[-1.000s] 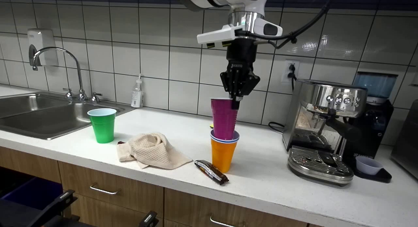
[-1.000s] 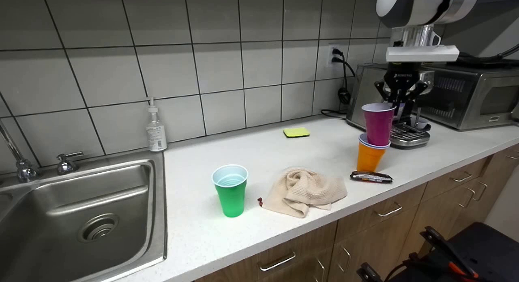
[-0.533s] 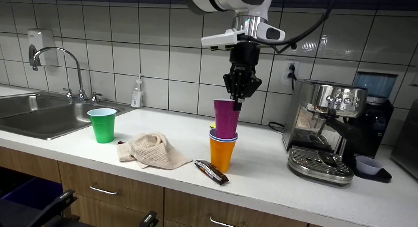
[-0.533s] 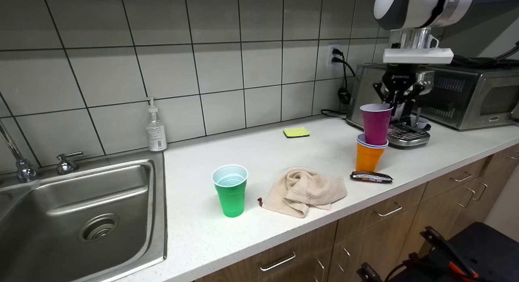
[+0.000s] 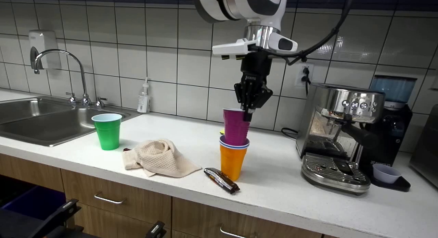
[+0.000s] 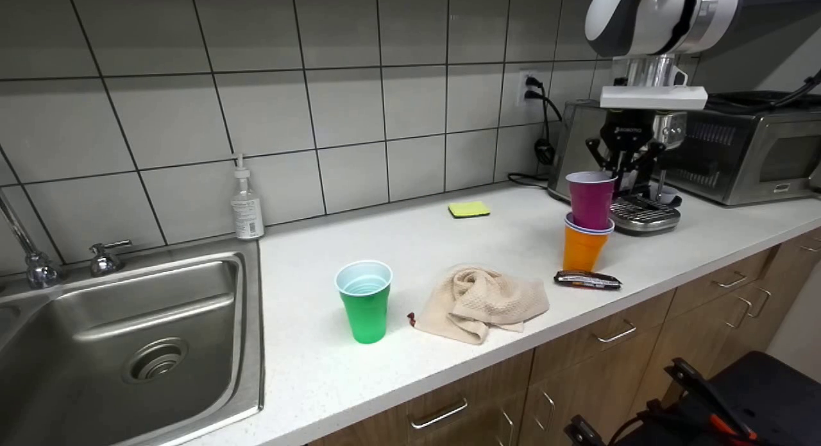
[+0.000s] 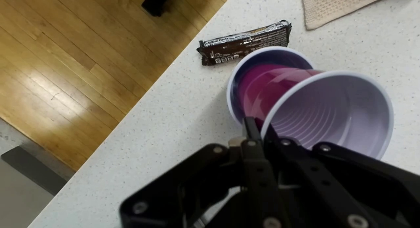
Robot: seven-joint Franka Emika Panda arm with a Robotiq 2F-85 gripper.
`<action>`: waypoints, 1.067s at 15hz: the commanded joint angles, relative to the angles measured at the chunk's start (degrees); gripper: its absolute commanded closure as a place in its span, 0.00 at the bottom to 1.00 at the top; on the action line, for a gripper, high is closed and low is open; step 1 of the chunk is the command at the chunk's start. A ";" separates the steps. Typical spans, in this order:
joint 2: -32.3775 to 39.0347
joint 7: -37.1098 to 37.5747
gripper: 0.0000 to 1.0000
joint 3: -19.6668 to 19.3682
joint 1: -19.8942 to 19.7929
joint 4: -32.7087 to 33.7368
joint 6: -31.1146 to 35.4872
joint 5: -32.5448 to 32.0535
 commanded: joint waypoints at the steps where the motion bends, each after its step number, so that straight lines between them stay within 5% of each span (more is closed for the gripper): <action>1: 0.87 -0.45 0.99 0.14 -0.26 1.78 -1.59 1.10; 4: 0.95 -0.67 0.99 0.19 -0.22 1.72 -1.69 1.12; 6: 0.96 -0.66 0.69 0.21 -0.18 1.76 -1.72 1.02; 16: 0.79 -2.11 0.00 1.26 0.81 2.83 -1.81 1.22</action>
